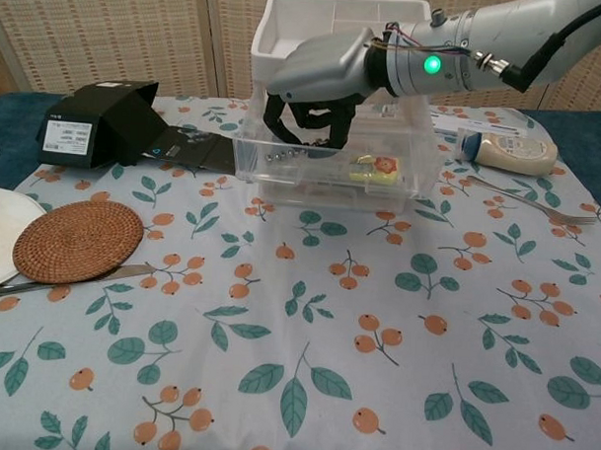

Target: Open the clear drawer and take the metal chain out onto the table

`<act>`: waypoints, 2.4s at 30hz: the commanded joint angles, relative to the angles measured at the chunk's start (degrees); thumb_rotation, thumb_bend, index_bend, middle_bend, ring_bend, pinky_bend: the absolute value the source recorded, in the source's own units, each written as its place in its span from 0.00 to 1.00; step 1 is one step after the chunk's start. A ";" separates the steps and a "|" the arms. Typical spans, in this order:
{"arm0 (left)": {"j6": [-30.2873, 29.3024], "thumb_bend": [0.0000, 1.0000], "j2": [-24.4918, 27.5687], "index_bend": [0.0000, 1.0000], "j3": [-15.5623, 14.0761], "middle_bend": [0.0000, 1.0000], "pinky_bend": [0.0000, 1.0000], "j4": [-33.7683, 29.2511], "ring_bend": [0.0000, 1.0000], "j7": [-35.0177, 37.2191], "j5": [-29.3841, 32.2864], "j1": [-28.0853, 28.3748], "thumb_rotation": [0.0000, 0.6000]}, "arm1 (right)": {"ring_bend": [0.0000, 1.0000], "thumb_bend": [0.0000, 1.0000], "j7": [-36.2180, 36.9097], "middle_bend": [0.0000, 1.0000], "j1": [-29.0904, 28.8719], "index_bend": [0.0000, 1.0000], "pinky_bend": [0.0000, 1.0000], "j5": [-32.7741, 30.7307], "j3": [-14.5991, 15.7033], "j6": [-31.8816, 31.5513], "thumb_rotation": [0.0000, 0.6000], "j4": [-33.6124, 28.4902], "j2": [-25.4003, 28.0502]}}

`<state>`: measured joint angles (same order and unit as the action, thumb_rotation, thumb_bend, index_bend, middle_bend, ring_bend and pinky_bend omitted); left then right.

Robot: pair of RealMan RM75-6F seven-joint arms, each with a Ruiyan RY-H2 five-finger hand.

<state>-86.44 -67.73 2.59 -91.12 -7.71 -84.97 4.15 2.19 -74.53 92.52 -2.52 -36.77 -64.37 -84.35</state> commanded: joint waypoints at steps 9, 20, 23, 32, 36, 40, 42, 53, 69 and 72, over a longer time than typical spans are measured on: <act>-0.01 0.17 0.14 0.15 0.07 0.11 0.09 -0.25 0.12 -0.27 -0.08 0.10 1.00 | 0.97 0.48 0.02 0.93 0.87 0.63 1.00 0.29 -0.68 -2.74 1.00 -1.75 1.55; -0.18 0.17 0.64 0.15 0.11 0.11 0.09 -1.13 0.12 -0.72 -0.66 0.32 1.00 | 0.97 0.48 -3.16 0.93 3.48 0.63 1.00 -0.75 -2.37 -7.08 1.00 -8.05 6.69; -0.19 0.17 0.88 0.15 0.16 0.11 0.09 -1.38 0.12 -0.79 -0.90 0.47 1.00 | 0.97 0.48 -4.15 0.93 4.96 0.63 1.00 -1.15 -2.87 -9.11 1.00 -10.92 9.21; 0.01 0.17 1.07 0.15 0.28 0.11 0.09 -1.68 0.12 -0.76 -1.49 0.99 1.00 | 0.97 0.48 -5.89 0.93 13.08 0.63 1.00 -1.25 -2.62 -18.68 1.00 -22.79 18.80; 0.03 0.17 1.09 0.15 0.37 0.11 0.09 -1.86 0.12 -0.86 -1.93 1.31 1.00 | 0.97 0.48 -6.41 0.93 17.95 0.63 1.00 -0.52 -0.66 -22.68 1.00 -27.95 22.30; -0.01 0.17 1.10 0.15 0.40 0.11 0.09 -1.97 0.12 -0.87 -2.17 1.47 1.00 | 0.97 0.48 -8.37 0.93 22.50 0.63 1.00 0.83 1.24 -26.58 1.00 -31.03 23.90; 0.03 0.17 1.12 0.15 0.33 0.11 0.09 -2.07 0.12 -0.94 -2.37 1.56 1.00 | 0.97 0.48 -8.56 0.93 24.78 0.63 1.00 1.45 2.37 -28.13 1.00 -32.34 24.13; 0.37 0.17 0.78 0.15 0.08 0.11 0.09 -2.24 0.12 -1.18 -3.16 2.10 1.00 | 0.97 0.48 -9.81 0.93 31.57 0.63 1.00 3.49 6.13 -29.25 1.00 -30.44 20.41; 0.70 0.17 0.57 0.15 -0.10 0.11 0.09 -1.94 0.12 -1.14 -3.00 2.34 1.00 | 0.97 0.48 -7.58 0.93 34.74 0.63 1.00 1.55 5.41 -26.37 1.00 -17.59 4.80; 0.67 0.17 0.50 0.15 -0.06 0.11 0.09 -1.92 0.12 -1.16 -3.07 2.43 1.00 | 0.97 0.48 -7.29 0.93 34.93 0.63 1.00 1.40 5.21 -25.92 1.00 -15.69 2.59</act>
<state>-85.77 -67.23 2.52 -93.04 -8.87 -88.04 6.57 -5.37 -39.84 94.07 2.88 -63.02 -80.98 -80.67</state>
